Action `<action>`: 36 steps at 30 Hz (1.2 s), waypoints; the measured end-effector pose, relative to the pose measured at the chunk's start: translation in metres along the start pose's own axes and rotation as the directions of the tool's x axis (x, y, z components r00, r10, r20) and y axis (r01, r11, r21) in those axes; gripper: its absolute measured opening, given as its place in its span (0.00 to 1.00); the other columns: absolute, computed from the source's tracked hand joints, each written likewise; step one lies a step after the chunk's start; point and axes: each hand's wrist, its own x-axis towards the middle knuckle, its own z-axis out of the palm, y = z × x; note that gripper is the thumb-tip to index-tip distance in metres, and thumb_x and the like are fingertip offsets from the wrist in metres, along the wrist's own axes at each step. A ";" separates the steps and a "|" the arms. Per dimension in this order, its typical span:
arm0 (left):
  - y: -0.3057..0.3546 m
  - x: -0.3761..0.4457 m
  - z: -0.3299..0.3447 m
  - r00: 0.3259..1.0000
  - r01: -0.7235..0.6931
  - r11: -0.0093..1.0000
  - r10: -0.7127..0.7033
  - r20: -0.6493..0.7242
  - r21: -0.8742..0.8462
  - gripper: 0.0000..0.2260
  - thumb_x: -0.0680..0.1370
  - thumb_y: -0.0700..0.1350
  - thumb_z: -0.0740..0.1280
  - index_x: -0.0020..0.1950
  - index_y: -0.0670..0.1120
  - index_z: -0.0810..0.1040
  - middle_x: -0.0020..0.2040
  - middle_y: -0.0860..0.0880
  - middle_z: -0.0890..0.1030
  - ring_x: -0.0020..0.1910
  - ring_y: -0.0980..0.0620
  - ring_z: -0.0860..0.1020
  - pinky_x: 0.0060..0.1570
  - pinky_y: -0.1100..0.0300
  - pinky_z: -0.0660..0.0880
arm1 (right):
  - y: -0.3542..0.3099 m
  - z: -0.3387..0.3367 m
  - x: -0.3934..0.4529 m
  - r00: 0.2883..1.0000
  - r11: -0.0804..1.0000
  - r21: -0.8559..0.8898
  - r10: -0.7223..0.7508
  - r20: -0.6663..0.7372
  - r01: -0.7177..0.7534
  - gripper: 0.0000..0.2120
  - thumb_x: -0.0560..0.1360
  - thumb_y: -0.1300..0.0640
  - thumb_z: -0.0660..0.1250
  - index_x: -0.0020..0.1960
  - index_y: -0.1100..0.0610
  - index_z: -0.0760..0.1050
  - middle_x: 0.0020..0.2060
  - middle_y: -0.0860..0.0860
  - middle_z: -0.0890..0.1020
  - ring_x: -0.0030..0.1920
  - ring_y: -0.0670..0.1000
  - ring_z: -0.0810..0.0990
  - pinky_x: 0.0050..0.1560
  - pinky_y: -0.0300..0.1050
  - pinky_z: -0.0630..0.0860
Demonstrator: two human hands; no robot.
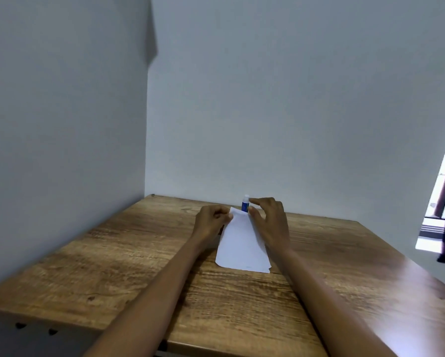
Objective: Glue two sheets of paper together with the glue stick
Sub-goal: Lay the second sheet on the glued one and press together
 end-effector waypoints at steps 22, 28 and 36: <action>0.000 0.007 -0.013 0.936 0.064 0.939 -0.173 -0.306 -0.337 0.02 0.75 0.41 0.69 0.43 0.46 0.81 0.44 0.43 0.83 0.44 0.45 0.81 0.46 0.50 0.79 | 0.003 -0.021 -0.003 0.909 0.779 0.479 0.290 0.299 -0.406 0.03 0.72 0.58 0.72 0.46 0.54 0.81 0.40 0.49 0.84 0.42 0.46 0.82 0.40 0.37 0.78; -0.001 0.008 -0.017 0.881 0.105 0.877 -0.300 -0.365 -0.468 0.01 0.75 0.39 0.69 0.43 0.43 0.80 0.44 0.41 0.81 0.42 0.44 0.78 0.45 0.47 0.78 | 0.004 -0.018 -0.008 0.820 0.765 0.406 0.268 0.505 -0.500 0.05 0.73 0.57 0.71 0.47 0.58 0.82 0.36 0.51 0.85 0.34 0.47 0.80 0.33 0.38 0.74; 0.004 -0.001 -0.010 0.947 0.249 0.841 -0.316 -0.064 -0.480 0.12 0.77 0.51 0.66 0.48 0.42 0.79 0.40 0.44 0.84 0.32 0.51 0.82 0.28 0.61 0.78 | 0.015 -0.020 -0.005 0.871 0.742 0.455 0.415 0.265 -0.492 0.04 0.73 0.56 0.70 0.42 0.55 0.82 0.40 0.51 0.86 0.42 0.51 0.84 0.43 0.45 0.79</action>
